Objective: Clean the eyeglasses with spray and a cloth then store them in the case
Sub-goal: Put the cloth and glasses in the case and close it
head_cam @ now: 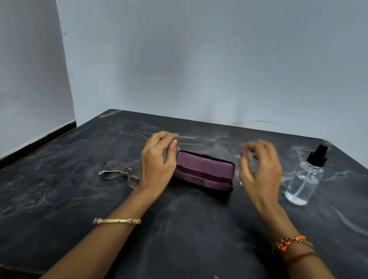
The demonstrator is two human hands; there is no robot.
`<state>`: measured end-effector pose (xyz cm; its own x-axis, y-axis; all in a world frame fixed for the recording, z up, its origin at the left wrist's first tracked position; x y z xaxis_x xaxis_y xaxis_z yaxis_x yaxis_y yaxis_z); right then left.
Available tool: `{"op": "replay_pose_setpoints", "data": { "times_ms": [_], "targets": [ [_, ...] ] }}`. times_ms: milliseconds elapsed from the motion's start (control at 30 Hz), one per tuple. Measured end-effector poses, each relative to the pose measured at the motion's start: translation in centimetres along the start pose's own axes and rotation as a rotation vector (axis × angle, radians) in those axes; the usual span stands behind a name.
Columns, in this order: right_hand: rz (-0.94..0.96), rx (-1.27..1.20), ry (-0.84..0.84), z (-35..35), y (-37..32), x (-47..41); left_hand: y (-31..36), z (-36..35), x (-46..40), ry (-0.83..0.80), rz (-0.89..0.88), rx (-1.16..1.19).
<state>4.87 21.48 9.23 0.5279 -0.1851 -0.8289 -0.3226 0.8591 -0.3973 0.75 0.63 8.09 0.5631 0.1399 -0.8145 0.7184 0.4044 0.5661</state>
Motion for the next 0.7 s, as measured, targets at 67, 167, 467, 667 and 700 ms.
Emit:
{"op": "replay_pose_setpoints", "data": {
  "times_ms": [67,167,467,667,700],
  "targets": [
    [-0.137,0.009,-0.047,0.0,2.9,0.4,-0.7,-1.2,0.4,-0.042,0.009,-0.079],
    [-0.276,0.098,-0.158,-0.9,5.5,0.6,-1.7,-2.2,0.7,-0.100,-0.011,-0.163],
    [-0.376,0.530,-0.485,-3.1,8.3,1.7,-1.3,-2.7,0.9,-0.109,-0.018,-0.081],
    [-0.362,0.548,-0.489,-3.4,8.1,1.7,-0.7,-3.7,1.6,-0.236,-0.059,-0.105],
    [-0.359,0.544,-0.484,-3.3,8.1,1.7,-0.6,-3.7,1.6,-0.236,-0.053,-0.099]
  ]
}}
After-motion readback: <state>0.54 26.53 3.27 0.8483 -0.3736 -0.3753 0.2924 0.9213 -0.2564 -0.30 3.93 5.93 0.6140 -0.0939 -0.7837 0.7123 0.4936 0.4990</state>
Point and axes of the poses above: each hand's wrist, its own x-axis away from the middle knuckle, its own z-axis out of the back of the hand, y = z × x, the point moved 7 cm from there along -x, towards the middle knuckle, and after that the axes turned 6 degrees about x, right-handed, at the moved point
